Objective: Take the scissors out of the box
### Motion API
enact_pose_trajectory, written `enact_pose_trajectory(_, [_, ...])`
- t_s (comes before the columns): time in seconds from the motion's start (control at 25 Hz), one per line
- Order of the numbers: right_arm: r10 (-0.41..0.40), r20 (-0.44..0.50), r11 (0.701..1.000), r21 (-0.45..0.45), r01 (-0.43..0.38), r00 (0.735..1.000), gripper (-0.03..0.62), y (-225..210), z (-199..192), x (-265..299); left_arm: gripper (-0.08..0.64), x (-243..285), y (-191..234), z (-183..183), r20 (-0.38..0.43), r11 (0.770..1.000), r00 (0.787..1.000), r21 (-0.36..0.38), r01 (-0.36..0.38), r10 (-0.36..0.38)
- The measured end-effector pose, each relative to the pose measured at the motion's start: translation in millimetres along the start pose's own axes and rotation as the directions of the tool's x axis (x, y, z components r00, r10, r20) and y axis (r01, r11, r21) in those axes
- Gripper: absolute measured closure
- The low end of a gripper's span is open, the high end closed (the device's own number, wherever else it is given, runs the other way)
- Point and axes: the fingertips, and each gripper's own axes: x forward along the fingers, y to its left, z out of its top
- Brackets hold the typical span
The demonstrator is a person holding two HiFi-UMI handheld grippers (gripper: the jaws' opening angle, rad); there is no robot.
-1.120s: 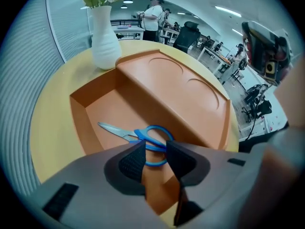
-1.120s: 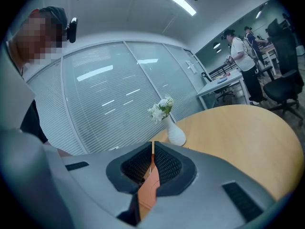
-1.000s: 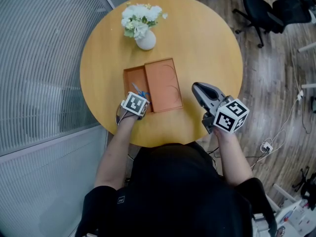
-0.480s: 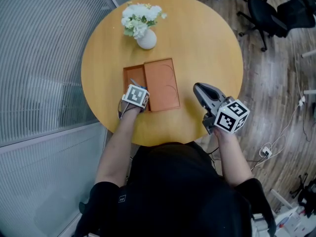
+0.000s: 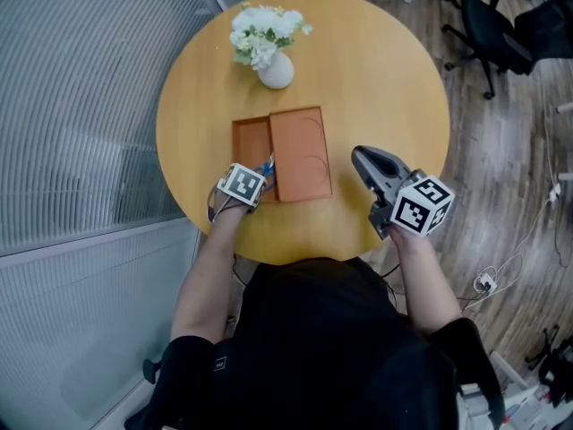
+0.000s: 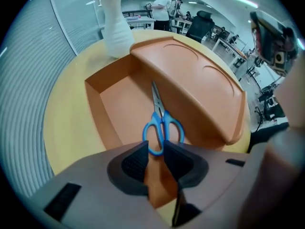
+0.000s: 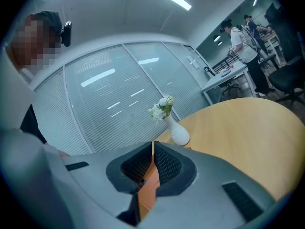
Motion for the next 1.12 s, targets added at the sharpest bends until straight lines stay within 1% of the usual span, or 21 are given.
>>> enact_pose_trajectory(0.12, [0.017, -0.007, 1.000, -0.005, -0.017, 1.000, 0.554, 4, -1, 6, 0.448, -4, -1, -3, -0.001, 0.999, 1.000, -0.045, 0.015, -0.015])
enact_pose_trajectory(0.16, [0.019, -0.007, 1.000, -0.004, -0.019, 1.000, 0.554, 5, -1, 7, 0.446, -3, -3, -1, 0.003, 0.999, 1.000, -0.045, 0.021, -0.021])
enact_pose_trajectory(0.24, [0.014, -0.007, 1.000, 0.000, -0.014, 1.000, 0.554, 3, -2, 6, 0.437, 0, -5, 7, 0.025, 0.999, 0.999, -0.020, 0.027, -0.026])
enact_pose_trajectory(0.32, [0.000, -0.009, 1.000, 0.002, 0.000, 1.000, 0.554, 0, -3, 3, 0.427, 3, -13, 14, 0.030, 0.999, 0.998, -0.009, 0.054, -0.053])
enact_pose_trajectory(0.4, [-0.013, -0.005, 1.000, 0.007, 0.013, 1.000, 0.554, -3, -2, 0, 0.419, 8, -29, 10, -0.005, 0.993, 0.993, -0.027, 0.117, -0.118])
enact_pose_trajectory(0.44, [-0.017, -0.002, 1.000, 0.010, 0.017, 1.000, 0.554, -4, -1, -1, 0.417, 11, -31, 9, -0.022, 0.993, 0.993, -0.020, 0.117, -0.118])
enact_pose_trajectory(0.56, [-0.027, 0.004, 1.000, 0.015, 0.026, 1.000, 0.554, -5, -1, -5, 0.416, 17, -19, 13, -0.034, 0.998, 0.999, 0.055, 0.037, -0.035])
enact_pose_trajectory(0.6, [-0.028, 0.007, 0.999, 0.016, 0.028, 1.000, 0.554, -5, -1, -6, 0.426, 17, -18, 14, -0.035, 0.997, 0.999, 0.072, 0.026, -0.023])
enact_pose_trajectory(0.68, [-0.030, 0.011, 0.999, 0.018, 0.030, 0.999, 0.554, -5, -3, -8, 0.436, 17, -19, 16, -0.036, 0.996, 0.999, 0.085, 0.026, -0.023])
enact_pose_trajectory(0.76, [-0.034, 0.011, 0.999, 0.020, 0.034, 0.999, 0.554, -5, -5, -11, 0.451, 18, -20, 15, -0.038, 0.996, 0.999, 0.081, 0.034, -0.031])
enact_pose_trajectory(0.92, [-0.035, -0.002, 0.999, 0.019, 0.035, 0.999, 0.554, -6, -8, -16, 0.463, 15, -16, 16, -0.001, 0.998, 1.000, 0.054, 0.014, -0.014])
enact_pose_trajectory(1.0, [-0.028, -0.003, 0.999, 0.015, 0.028, 1.000, 0.554, -5, -6, -19, 0.466, 8, -22, 11, 0.000, 0.999, 0.999, 0.016, 0.043, -0.043])
enact_pose_trajectory(1.04, [-0.023, -0.003, 1.000, 0.012, 0.023, 1.000, 0.554, -4, -5, -21, 0.466, 3, -23, 10, 0.008, 0.999, 0.999, -0.001, 0.047, -0.047])
enact_pose_trajectory(1.12, [-0.008, -0.004, 1.000, 0.004, 0.008, 1.000, 0.554, -3, -3, -21, 0.466, -10, -9, 14, 0.045, 1.000, 0.999, -0.006, -0.022, 0.022])
